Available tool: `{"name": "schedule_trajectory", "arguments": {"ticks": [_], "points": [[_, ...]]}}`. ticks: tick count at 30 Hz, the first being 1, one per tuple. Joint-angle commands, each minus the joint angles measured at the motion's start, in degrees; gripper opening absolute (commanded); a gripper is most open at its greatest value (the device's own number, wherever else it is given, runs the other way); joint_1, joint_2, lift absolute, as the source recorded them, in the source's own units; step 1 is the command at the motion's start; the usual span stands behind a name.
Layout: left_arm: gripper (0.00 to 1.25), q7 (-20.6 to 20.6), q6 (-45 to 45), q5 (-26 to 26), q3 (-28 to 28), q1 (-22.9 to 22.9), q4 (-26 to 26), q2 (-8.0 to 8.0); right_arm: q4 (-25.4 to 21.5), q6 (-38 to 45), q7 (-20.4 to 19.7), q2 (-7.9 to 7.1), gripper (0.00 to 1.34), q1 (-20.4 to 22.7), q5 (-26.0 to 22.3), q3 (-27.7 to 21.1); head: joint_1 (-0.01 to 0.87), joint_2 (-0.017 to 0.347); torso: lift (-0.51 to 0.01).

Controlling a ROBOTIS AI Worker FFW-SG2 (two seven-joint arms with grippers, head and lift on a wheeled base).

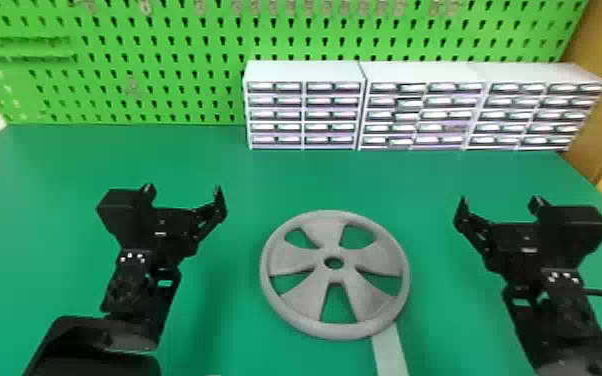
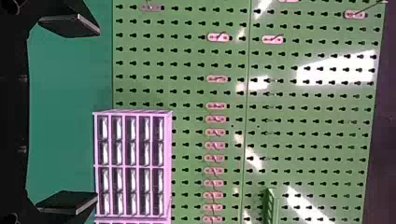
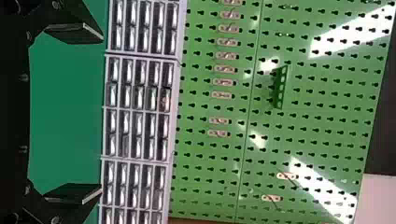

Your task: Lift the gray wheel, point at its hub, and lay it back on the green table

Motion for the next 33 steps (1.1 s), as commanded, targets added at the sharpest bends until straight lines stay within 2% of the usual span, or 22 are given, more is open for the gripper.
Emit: {"name": "schedule_trajectory", "arguments": {"ticks": [1,33], "points": [[1.19,0.0,-0.2,0.0,-0.1,0.0,0.1,-0.03,0.0,0.0,0.0,0.0,1.17,0.0,0.1,0.0,0.692,0.048,-0.093],[1.2,0.0,-0.8,0.0,-0.6,-0.5,1.0,-0.03,0.4,0.0,0.0,-0.44,1.17,-0.4,0.1,0.4,0.692,0.048,-0.093]]}}
